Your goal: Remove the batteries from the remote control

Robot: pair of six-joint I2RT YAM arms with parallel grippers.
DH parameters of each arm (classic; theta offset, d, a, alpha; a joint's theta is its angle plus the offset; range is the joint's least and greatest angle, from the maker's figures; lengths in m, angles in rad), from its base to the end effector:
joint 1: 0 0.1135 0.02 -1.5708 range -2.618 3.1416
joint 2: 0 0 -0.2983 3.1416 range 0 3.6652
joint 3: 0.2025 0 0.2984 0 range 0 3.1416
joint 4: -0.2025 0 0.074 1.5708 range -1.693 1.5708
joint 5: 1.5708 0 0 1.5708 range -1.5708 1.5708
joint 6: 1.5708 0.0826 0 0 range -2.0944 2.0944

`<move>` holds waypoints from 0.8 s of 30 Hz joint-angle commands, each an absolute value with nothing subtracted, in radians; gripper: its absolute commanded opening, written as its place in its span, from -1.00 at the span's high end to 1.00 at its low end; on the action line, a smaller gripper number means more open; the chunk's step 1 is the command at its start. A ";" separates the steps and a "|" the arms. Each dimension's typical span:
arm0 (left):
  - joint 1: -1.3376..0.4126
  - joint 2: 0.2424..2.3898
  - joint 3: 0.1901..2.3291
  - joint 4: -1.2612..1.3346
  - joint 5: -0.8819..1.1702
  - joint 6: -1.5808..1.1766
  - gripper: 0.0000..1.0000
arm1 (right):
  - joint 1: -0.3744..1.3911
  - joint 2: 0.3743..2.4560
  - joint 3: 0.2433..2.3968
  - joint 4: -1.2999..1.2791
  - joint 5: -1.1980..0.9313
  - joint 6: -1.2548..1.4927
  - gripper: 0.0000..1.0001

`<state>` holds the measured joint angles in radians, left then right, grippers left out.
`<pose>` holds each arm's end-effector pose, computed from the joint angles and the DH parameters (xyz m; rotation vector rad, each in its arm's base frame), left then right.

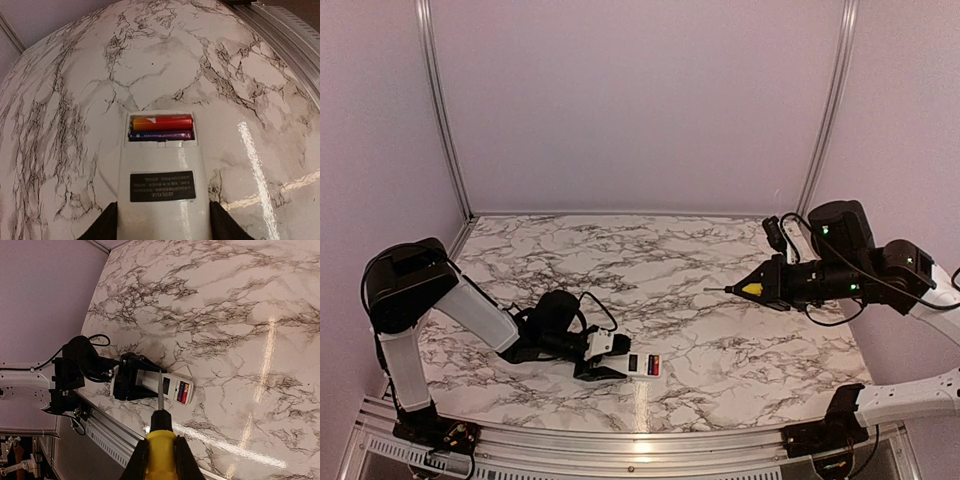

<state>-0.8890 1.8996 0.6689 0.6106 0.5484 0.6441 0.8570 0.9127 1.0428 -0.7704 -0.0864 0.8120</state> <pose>0.2111 -0.3284 0.0563 1.7215 1.3373 -0.7379 0.1550 0.1898 0.3536 -0.1062 2.4015 0.9637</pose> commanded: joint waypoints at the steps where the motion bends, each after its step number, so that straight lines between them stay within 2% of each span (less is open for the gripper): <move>1: -0.888 1.829 0.656 0.522 0.504 0.656 0.23 | 0.856 0.937 1.069 -0.752 -0.083 0.782 1.00; 4: -0.889 1.739 0.651 0.478 0.479 0.648 0.39 | 0.856 0.966 1.093 -0.752 -0.089 0.720 1.00; 9: -0.893 1.566 0.654 0.363 0.419 0.661 0.56 | 0.856 1.034 1.163 -0.762 -0.133 0.569 1.00; 17: -0.895 1.378 0.696 0.114 0.312 0.741 1.00 | 0.857 1.192 1.299 -0.788 -0.221 0.291 1.00; 24: -0.894 1.299 0.701 0.011 0.235 0.742 1.00 | 0.926 1.299 1.364 -0.773 -0.222 0.124 1.00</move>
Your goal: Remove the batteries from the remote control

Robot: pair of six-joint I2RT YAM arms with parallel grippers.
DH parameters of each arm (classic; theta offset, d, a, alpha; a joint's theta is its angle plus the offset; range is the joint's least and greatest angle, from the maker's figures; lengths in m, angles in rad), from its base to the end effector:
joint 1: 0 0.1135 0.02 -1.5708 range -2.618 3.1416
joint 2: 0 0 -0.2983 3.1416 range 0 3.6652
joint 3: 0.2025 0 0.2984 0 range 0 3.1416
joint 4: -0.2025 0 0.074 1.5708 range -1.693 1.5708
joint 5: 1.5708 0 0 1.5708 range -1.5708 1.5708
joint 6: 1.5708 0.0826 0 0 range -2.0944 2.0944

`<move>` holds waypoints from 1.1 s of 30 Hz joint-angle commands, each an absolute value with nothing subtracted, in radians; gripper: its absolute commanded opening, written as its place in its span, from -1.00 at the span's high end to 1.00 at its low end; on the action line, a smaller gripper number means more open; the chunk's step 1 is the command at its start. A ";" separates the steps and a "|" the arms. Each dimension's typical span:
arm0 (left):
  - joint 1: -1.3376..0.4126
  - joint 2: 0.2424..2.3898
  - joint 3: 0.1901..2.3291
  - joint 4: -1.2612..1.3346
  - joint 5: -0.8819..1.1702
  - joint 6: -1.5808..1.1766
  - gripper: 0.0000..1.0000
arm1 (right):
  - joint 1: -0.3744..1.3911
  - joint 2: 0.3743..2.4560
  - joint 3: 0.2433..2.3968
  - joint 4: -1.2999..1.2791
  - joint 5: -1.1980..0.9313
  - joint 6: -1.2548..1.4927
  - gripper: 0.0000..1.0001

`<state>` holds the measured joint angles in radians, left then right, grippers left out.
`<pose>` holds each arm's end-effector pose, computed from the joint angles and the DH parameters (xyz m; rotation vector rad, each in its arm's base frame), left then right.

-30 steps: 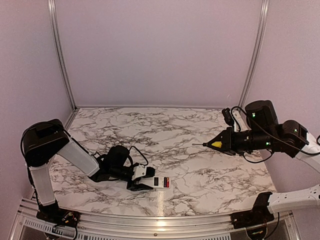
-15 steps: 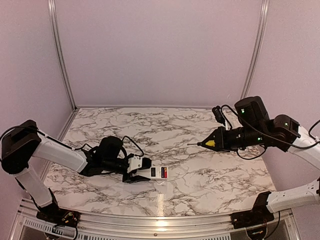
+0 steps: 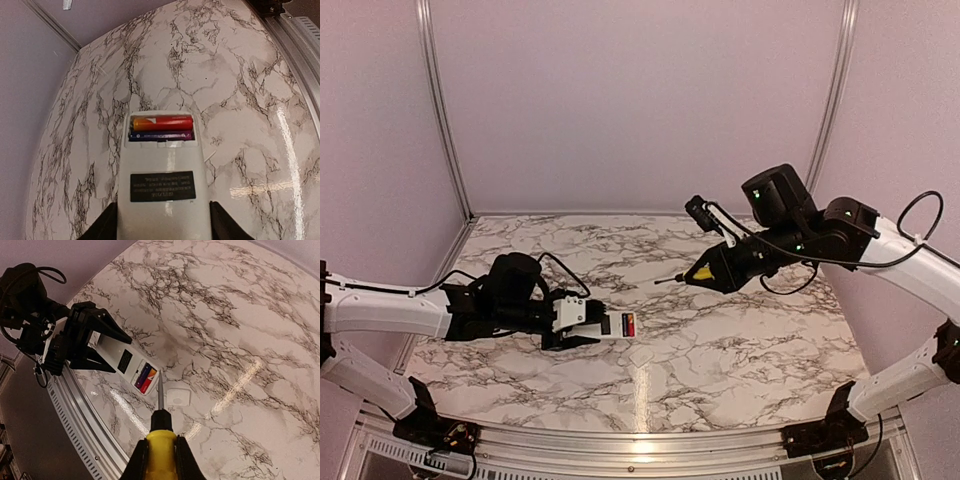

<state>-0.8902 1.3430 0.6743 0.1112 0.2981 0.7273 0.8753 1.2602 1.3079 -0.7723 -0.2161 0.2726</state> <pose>0.2007 -0.2865 0.1890 1.6565 1.3365 -0.4132 0.2003 0.2676 0.3689 -0.8308 2.2750 0.8118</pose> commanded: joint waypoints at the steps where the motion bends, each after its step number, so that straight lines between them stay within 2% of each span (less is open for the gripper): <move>1: -0.894 1.294 0.701 0.003 0.233 0.740 1.00 | 0.943 1.312 1.368 -0.774 -0.206 0.096 1.00; 11: -0.894 1.251 0.742 -0.107 0.279 0.688 1.00 | 1.000 1.371 1.381 -0.698 -0.210 -0.090 1.00; 33: -0.896 1.223 0.791 -0.205 0.363 0.613 1.00 | 1.049 1.499 1.486 -0.824 -0.143 -0.277 1.00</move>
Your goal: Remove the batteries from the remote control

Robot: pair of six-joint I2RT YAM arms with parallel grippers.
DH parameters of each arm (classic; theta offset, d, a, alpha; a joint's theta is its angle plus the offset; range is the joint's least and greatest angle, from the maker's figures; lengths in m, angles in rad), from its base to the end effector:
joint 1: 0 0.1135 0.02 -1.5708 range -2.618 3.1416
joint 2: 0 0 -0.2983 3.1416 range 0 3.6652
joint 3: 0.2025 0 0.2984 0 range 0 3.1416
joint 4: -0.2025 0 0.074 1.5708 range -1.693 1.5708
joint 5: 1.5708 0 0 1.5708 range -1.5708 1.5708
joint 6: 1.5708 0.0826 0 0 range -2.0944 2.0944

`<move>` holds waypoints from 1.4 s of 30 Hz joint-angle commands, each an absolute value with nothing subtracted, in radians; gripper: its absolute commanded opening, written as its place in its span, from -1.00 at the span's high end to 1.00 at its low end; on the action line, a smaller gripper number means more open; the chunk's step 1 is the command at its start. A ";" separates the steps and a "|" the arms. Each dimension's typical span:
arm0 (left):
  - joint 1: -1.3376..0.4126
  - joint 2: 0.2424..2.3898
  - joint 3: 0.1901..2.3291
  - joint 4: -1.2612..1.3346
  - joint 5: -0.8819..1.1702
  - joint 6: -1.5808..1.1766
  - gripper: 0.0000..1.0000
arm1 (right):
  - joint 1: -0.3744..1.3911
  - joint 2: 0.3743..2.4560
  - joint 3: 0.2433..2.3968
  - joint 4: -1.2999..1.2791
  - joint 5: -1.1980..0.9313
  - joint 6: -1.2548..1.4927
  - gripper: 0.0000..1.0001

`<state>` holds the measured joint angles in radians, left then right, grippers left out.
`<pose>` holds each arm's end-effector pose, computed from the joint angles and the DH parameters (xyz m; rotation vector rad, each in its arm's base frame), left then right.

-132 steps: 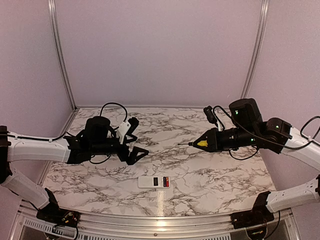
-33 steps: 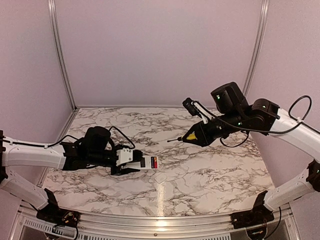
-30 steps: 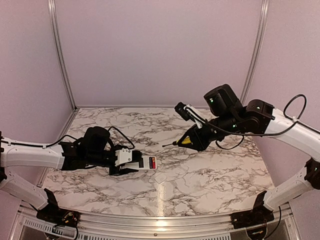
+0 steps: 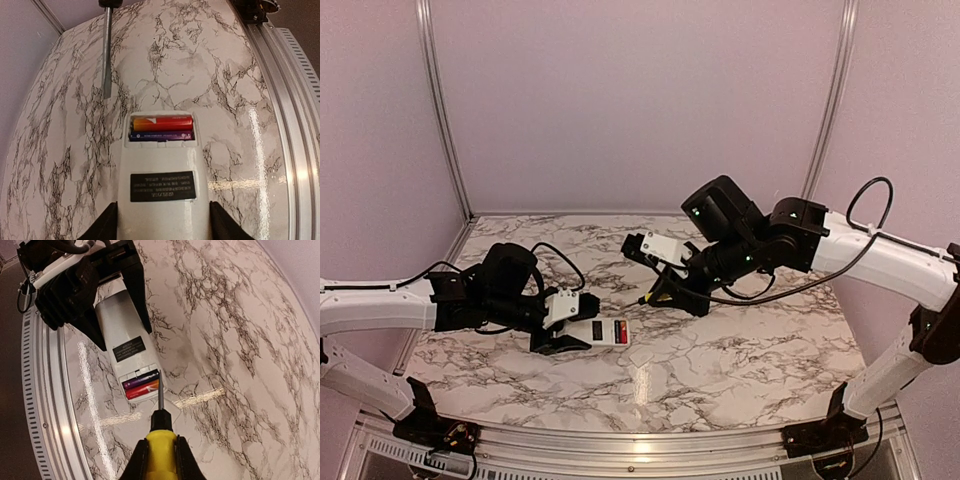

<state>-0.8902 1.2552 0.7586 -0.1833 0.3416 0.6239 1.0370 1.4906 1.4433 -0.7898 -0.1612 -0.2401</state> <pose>0.1868 -0.2747 0.2151 1.6793 1.5076 -0.5271 0.1896 0.3468 0.3415 -1.5334 1.9371 0.5520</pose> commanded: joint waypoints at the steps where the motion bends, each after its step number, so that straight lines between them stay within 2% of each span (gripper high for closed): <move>1: -0.896 1.222 0.790 -0.208 0.361 0.616 1.00 | 1.051 1.499 1.488 -0.825 -0.143 -0.281 1.00; 42: -0.895 1.244 0.810 -0.244 0.370 0.666 1.00 | 1.100 1.629 1.575 -0.850 -0.095 -0.369 1.00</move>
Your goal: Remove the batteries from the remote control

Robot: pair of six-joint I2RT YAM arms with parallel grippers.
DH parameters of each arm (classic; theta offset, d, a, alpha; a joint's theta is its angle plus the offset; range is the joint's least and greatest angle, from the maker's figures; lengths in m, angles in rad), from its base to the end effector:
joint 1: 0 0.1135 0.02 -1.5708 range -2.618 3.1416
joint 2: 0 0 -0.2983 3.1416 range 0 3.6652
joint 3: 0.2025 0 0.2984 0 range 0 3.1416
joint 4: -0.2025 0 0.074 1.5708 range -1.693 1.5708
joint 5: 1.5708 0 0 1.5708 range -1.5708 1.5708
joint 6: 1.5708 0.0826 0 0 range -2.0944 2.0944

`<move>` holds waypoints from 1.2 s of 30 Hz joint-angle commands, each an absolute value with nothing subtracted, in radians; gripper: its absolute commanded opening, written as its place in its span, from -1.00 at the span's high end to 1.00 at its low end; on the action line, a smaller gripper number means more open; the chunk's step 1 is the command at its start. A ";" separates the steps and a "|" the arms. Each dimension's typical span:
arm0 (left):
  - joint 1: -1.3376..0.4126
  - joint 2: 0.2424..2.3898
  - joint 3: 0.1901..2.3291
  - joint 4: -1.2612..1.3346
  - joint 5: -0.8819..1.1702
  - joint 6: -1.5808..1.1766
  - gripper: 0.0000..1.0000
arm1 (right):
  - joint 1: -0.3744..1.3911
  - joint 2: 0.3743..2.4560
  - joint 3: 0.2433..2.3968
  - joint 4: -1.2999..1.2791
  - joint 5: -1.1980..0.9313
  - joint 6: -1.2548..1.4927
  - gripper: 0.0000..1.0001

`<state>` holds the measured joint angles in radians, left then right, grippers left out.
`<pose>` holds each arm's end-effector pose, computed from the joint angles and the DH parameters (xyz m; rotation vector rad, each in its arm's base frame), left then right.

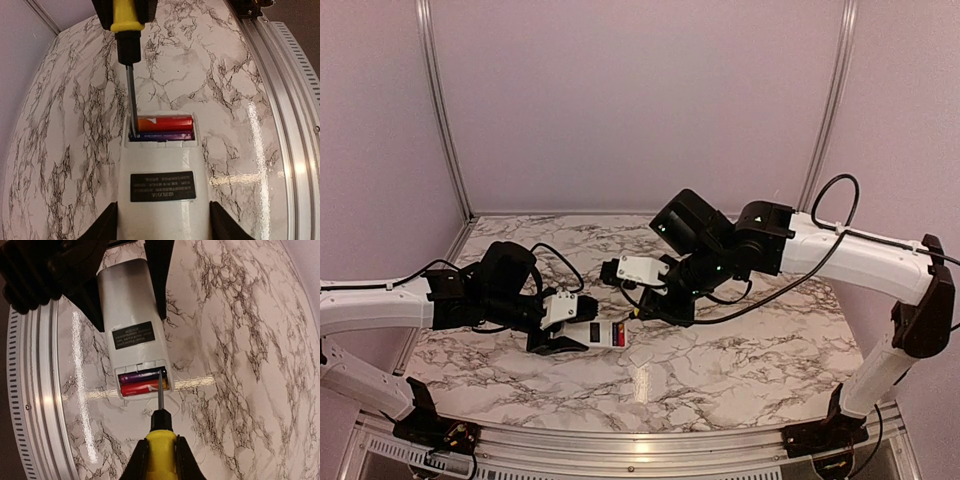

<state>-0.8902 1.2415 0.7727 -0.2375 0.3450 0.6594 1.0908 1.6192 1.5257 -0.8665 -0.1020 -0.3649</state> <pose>0.1840 -0.2716 0.2188 1.7195 1.4953 -0.5138 0.1868 0.3770 0.3160 -1.7443 1.8953 0.4112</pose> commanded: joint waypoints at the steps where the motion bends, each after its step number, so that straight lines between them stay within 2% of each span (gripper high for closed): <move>1: -0.895 1.243 0.809 -0.243 0.371 0.666 1.00 | 1.100 1.632 1.577 -0.849 -0.094 -0.370 1.00; 36: -0.896 1.275 0.803 -0.214 0.359 0.679 1.00 | 1.100 1.699 1.584 -0.908 0.030 -0.353 1.00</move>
<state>-0.8902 1.2751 0.7727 -0.2443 0.3298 0.6632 1.0981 1.6760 1.5555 -0.8761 -0.0315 -0.3668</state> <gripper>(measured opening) 0.560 0.127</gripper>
